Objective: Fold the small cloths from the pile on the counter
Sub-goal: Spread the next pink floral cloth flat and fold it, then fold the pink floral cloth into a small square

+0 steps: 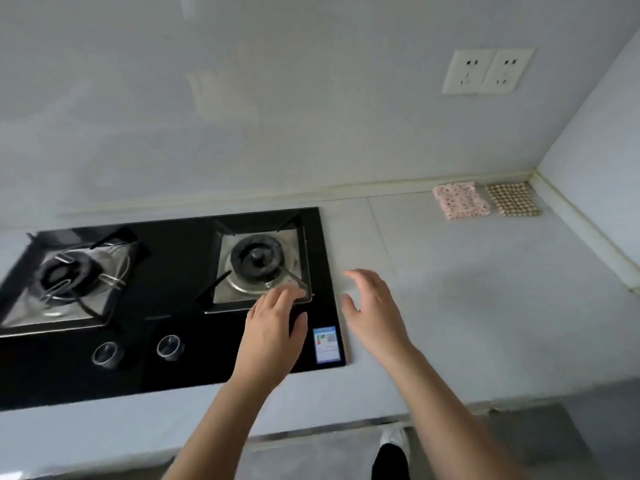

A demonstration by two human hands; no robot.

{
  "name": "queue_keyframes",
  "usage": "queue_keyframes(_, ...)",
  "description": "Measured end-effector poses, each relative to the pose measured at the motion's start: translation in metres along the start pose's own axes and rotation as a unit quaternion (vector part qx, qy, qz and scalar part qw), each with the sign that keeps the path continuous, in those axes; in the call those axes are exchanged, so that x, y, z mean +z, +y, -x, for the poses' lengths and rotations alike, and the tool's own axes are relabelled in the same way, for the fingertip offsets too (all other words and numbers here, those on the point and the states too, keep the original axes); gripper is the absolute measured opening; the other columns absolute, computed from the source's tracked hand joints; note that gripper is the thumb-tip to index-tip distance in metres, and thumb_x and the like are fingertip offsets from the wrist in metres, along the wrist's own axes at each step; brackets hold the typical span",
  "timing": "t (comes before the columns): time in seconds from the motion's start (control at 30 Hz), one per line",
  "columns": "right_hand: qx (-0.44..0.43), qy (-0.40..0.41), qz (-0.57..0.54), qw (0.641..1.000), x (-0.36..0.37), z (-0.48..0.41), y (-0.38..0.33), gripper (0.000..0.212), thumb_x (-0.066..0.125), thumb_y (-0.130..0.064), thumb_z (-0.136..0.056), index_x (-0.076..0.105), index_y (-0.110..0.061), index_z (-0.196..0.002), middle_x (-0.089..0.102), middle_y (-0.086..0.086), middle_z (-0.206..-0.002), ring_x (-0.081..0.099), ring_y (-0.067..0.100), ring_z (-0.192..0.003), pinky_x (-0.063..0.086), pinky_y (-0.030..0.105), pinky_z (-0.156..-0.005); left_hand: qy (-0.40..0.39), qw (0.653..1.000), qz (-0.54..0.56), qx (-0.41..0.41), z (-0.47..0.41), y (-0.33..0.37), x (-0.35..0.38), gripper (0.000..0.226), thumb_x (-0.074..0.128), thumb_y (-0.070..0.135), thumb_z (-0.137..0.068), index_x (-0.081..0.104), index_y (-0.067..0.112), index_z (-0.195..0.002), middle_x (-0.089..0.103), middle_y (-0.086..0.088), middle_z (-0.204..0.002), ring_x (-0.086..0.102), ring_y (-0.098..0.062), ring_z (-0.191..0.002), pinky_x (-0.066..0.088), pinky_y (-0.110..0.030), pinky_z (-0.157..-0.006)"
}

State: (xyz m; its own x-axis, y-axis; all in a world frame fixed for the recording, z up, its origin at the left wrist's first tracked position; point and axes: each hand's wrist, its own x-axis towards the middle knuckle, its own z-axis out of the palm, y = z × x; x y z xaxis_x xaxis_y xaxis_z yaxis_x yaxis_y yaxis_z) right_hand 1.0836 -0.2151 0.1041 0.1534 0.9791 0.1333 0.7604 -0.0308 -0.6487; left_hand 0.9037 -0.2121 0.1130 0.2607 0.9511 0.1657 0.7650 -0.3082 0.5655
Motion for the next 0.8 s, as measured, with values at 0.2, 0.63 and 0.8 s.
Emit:
queue_keyframes(0.2,-0.049,-0.040,-0.033,0.997,0.049,0.047,-0.110,0.040,0.054,-0.019,-0.096,0.050,-0.018,-0.136,0.049,-0.004,-0.138,0.045,0.010,-0.128,0.032,0.012,-0.096,0.066,0.997,0.018,-0.048,0.078,-0.065,-0.089,0.029,0.058,0.018,-0.092,0.059,0.019,-0.121,0.056,0.007,-0.124,0.052,-0.016,-0.116,0.042,-0.036,-0.099)
queue_keyframes(0.63,-0.108,-0.105,-0.038,0.988,0.159,0.015,-0.226,0.040,0.052,-0.021,-0.097,0.049,-0.021,-0.137,0.048,-0.007,-0.138,0.043,0.006,-0.127,0.033,0.014,-0.098,0.114,0.988,0.012,-0.101,0.086,-0.203,-0.169,0.025,0.060,0.014,-0.090,0.062,0.019,-0.115,0.058,0.005,-0.122,0.055,-0.018,-0.112,0.047,-0.046,-0.094)
queue_keyframes(0.8,-0.122,-0.152,-0.037,0.980,0.216,-0.021,-0.280,0.040,0.051,-0.023,-0.097,0.047,-0.021,-0.137,0.046,-0.006,-0.140,0.043,0.011,-0.129,0.037,0.023,-0.104,0.130,0.983,-0.003,-0.133,0.068,-0.267,-0.213,0.024,0.062,0.010,-0.087,0.064,0.019,-0.109,0.059,0.008,-0.116,0.056,-0.019,-0.093,0.048,-0.047,-0.089)
